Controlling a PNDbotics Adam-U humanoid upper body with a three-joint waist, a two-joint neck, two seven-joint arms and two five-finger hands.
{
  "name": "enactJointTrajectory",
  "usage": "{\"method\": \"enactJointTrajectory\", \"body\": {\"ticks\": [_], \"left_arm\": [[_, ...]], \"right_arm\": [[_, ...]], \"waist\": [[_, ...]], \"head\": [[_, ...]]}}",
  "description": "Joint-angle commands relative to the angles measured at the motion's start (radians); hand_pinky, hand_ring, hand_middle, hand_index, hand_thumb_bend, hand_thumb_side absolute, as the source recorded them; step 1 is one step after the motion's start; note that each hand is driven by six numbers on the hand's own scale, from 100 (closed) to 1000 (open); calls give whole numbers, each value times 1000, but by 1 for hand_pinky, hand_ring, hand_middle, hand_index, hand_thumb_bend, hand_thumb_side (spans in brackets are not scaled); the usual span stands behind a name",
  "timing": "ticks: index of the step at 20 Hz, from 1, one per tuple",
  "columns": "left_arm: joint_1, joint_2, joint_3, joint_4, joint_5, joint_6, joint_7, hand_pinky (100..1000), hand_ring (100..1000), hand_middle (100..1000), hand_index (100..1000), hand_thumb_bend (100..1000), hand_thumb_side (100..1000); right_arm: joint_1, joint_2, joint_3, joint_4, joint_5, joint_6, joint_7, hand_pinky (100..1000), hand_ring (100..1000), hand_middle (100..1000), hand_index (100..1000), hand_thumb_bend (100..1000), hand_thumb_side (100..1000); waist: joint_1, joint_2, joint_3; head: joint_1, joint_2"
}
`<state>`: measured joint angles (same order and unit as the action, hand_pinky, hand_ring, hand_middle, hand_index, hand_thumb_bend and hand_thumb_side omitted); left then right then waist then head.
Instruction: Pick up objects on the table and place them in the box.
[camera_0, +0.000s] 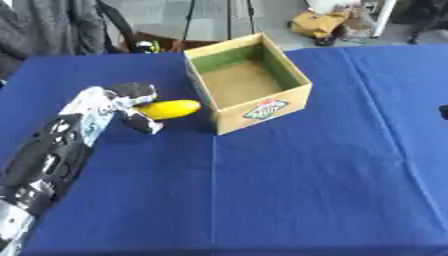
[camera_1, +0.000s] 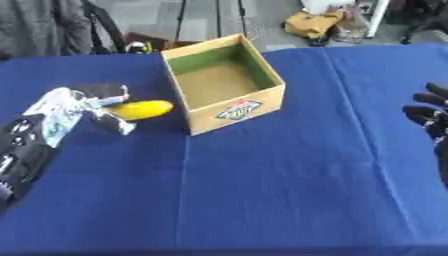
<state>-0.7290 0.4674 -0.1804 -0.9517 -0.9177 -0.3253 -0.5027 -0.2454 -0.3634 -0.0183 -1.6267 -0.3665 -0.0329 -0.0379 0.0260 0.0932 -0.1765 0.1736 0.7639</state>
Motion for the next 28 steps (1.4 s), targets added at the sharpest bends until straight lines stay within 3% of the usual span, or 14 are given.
{"method": "enactJointTrajectory", "body": {"ticks": [1,18,28], "left_arm": [[-21,41,13,-30,16,1,-17,635,492,447,539,159,357],[-137,144,-8,-22,-45,-106,-175,611,446,428,525,120,325],[-257,101,13,66,-144,-126,-193,619,447,427,521,124,313]], "right_arm": [[-8,-13,-9,-9,-2,-3,-1,817,672,674,802,100,913],[-7,-18,-6,-6,0,-2,2,817,671,674,802,100,911],[-23,-20,5,-7,2,1,12,817,671,674,802,100,910]], "waist": [[-2,-13,1],[6,-22,-9],[14,-16,-52]], "head": [[0,1],[-1,0],[17,-14]]}}
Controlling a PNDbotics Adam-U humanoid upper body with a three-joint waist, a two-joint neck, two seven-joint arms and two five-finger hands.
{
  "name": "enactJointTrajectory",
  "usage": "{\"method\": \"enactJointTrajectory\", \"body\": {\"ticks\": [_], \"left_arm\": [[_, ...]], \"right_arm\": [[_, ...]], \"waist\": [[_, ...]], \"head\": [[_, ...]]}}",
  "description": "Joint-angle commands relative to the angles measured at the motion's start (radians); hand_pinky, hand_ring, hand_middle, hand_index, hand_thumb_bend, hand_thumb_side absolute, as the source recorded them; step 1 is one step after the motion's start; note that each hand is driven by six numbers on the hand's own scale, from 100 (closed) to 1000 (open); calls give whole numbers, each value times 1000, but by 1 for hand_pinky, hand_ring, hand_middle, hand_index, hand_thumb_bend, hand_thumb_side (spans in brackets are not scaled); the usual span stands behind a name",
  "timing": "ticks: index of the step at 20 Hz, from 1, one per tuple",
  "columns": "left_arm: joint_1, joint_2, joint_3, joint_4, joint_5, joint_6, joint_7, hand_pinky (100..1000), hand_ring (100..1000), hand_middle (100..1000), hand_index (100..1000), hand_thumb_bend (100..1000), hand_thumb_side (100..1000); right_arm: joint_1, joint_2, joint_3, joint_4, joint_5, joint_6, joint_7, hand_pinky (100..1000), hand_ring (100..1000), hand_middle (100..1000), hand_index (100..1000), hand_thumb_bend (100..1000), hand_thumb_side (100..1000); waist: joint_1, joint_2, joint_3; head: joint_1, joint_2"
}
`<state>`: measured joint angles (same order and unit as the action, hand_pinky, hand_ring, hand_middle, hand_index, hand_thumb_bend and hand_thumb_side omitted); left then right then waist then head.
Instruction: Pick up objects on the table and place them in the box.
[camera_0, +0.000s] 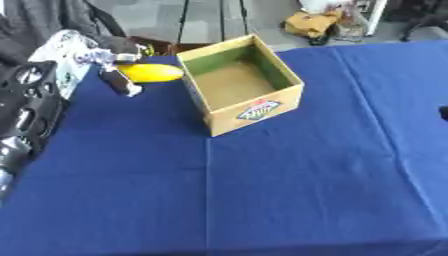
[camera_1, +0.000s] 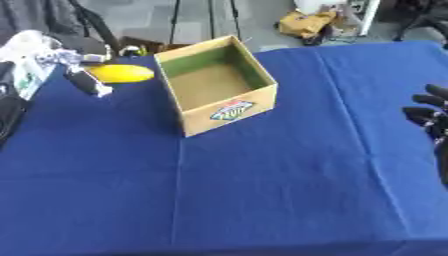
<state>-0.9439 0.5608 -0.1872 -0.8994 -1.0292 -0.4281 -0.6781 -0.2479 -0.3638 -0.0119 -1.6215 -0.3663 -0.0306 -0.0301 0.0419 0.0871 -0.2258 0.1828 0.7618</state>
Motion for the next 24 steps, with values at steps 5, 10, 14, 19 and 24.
{"method": "enactJointTrajectory", "body": {"ticks": [5,10,14,19,24], "left_arm": [[-98,-29,28,56,-106,-38,12,622,448,428,520,131,300],[-135,-59,42,81,-172,-48,56,630,455,434,526,135,295],[-146,-82,62,106,-212,-47,84,633,457,434,525,131,289],[-145,-111,81,147,-262,-42,107,632,458,435,525,127,291],[-135,-124,87,167,-303,-38,138,638,463,438,528,136,289]], "right_arm": [[-31,-17,1,-14,-1,0,8,817,671,674,802,100,910],[-46,-14,2,-18,-2,2,9,816,671,674,802,100,910],[-60,-8,4,-22,-4,3,11,816,671,675,802,100,911],[-72,-3,5,-25,-4,4,12,816,671,675,802,100,911],[-79,0,6,-28,-5,5,13,816,671,675,802,100,911]], "waist": [[10,-4,-31],[23,6,-81],[29,19,-120],[36,37,-157],[45,51,-181]], "head": [[25,-23],[44,-46],[57,-59],[65,-69],[71,-73]]}}
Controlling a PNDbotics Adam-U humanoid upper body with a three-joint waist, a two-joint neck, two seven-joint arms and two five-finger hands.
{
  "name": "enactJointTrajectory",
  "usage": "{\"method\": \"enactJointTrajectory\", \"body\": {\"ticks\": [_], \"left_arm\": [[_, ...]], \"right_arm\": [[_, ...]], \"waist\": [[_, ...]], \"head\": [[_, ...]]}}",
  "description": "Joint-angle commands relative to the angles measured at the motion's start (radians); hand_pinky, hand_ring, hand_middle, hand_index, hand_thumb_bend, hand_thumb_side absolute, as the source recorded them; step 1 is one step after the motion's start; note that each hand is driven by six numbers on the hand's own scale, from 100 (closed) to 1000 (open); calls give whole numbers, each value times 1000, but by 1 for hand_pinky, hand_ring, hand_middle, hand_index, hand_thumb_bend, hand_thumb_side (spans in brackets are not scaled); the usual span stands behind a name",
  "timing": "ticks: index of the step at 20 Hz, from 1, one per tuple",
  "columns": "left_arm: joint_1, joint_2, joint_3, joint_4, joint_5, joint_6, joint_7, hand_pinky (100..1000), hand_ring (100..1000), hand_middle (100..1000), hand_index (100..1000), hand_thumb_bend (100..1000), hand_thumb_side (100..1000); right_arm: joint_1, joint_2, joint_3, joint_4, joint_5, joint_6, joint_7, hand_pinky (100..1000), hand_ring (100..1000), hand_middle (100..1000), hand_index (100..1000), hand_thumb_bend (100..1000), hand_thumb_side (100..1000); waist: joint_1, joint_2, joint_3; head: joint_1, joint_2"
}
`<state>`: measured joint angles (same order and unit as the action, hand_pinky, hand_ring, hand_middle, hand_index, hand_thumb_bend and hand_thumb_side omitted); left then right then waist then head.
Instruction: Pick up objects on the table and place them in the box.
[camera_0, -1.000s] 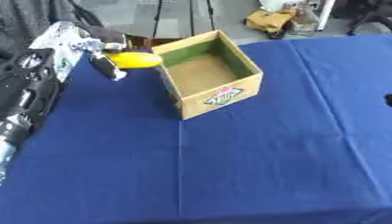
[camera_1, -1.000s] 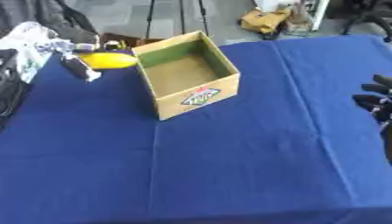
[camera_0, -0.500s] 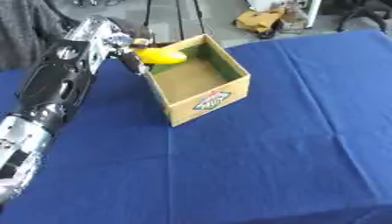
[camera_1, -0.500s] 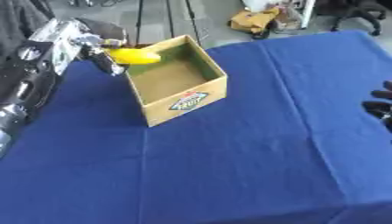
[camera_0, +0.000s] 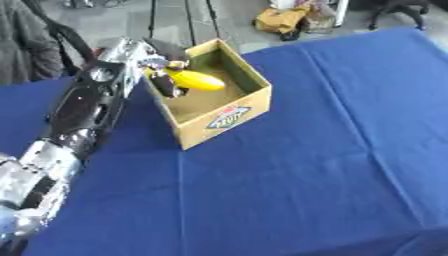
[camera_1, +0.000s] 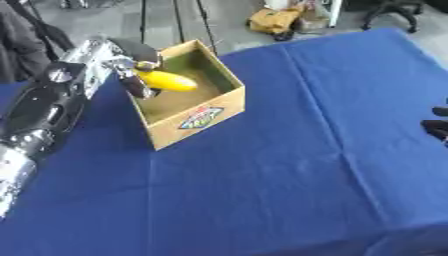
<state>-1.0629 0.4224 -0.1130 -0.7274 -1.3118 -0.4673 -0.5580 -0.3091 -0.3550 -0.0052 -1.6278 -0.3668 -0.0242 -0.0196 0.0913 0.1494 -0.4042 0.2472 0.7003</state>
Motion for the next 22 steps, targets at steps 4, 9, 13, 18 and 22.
{"method": "enactJointTrajectory", "body": {"ticks": [4,9,13,18,22], "left_arm": [[-11,7,11,-2,-51,-6,40,642,469,444,533,142,289],[7,-8,7,27,-64,-26,17,685,551,525,615,266,336],[19,-17,8,55,-38,-64,-47,786,745,722,768,675,528],[26,-14,10,48,6,-101,-93,849,829,808,829,998,696],[29,-2,22,7,60,-101,-62,855,834,812,829,1000,768]], "right_arm": [[-18,-9,-2,-23,-4,-1,2,816,671,675,802,100,911],[-19,-8,-2,-23,-3,0,2,816,671,675,802,100,911],[-19,-8,-3,-23,-3,0,1,815,671,674,801,100,911],[-19,-8,-3,-23,-3,-1,1,815,670,675,801,100,911],[-16,-8,-4,-22,-3,-1,0,815,670,674,801,100,910]], "waist": [[2,-8,-11],[5,-4,-16],[4,-3,-16],[1,-6,-12],[-5,-10,-5]], "head": [[7,-10],[4,-10],[3,-9],[-1,-8],[-5,-6]]}}
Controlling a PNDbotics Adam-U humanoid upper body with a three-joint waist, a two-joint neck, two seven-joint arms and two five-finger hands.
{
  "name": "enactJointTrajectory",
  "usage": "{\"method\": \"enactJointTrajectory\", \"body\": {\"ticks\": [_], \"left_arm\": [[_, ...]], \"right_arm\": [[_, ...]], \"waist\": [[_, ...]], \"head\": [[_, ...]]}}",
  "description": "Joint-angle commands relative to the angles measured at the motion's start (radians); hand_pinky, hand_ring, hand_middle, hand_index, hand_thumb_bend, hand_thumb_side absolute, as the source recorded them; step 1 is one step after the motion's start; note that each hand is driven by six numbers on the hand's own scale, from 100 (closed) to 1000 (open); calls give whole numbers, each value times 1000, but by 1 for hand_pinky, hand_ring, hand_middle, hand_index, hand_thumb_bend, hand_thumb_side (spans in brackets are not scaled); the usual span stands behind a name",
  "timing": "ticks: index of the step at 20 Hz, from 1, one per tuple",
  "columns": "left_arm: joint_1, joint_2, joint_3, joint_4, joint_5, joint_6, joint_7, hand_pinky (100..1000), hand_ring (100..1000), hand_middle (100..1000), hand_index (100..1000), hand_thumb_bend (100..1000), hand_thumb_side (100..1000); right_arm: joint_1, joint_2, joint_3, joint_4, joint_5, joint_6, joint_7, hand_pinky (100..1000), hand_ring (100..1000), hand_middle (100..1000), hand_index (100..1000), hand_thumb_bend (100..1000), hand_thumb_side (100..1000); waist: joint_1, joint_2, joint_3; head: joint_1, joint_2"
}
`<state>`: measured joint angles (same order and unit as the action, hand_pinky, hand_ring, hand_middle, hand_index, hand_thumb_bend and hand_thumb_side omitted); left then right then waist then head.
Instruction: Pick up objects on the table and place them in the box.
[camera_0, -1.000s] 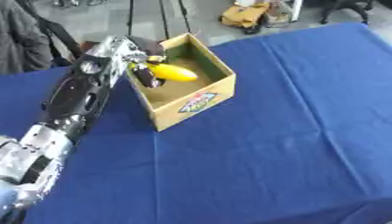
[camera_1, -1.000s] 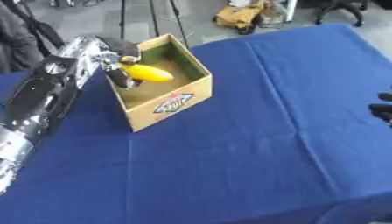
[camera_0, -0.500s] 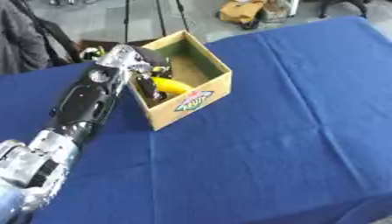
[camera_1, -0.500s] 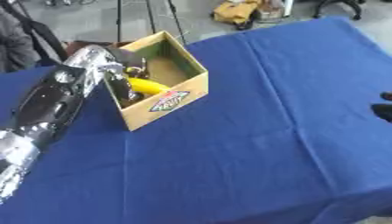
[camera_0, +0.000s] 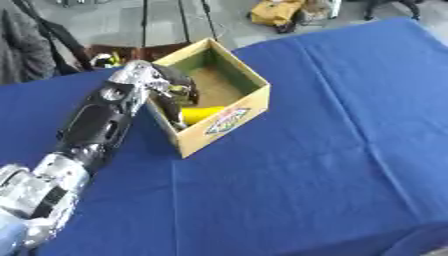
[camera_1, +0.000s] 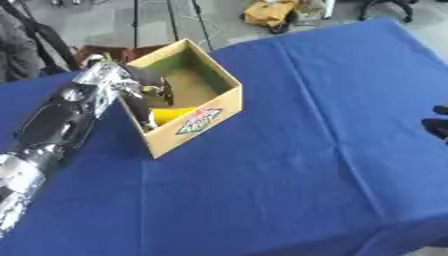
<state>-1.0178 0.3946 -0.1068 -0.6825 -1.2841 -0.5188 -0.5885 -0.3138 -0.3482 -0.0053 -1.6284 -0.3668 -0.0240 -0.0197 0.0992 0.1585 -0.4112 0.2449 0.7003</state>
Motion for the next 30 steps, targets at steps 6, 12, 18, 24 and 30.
{"method": "enactJointTrajectory", "body": {"ticks": [6,12,18,24,30], "left_arm": [[-16,92,27,-207,149,-41,91,848,817,793,814,947,831],[100,171,74,-458,422,49,262,787,758,728,747,629,915],[390,197,127,-774,920,243,467,760,735,693,713,503,899],[639,121,173,-912,1289,330,527,742,722,679,719,420,948],[733,21,209,-896,1417,392,568,730,711,670,718,404,969]], "right_arm": [[2,-20,-7,-17,-4,-3,-3,815,670,675,801,100,910],[19,-23,-14,-15,-3,-6,-9,815,670,675,801,100,910],[41,-27,-23,-12,-1,-9,-18,815,670,674,800,100,910],[56,-30,-27,-13,-1,-12,-21,815,670,675,800,100,913],[63,-23,-24,-13,-7,-14,-17,816,670,674,800,100,916]], "waist": [[-22,-38,37],[-34,-57,94],[-39,-69,170],[-45,-69,229],[-58,-74,258]], "head": [[-14,6],[-37,19],[-51,32],[-61,42],[-72,53]]}}
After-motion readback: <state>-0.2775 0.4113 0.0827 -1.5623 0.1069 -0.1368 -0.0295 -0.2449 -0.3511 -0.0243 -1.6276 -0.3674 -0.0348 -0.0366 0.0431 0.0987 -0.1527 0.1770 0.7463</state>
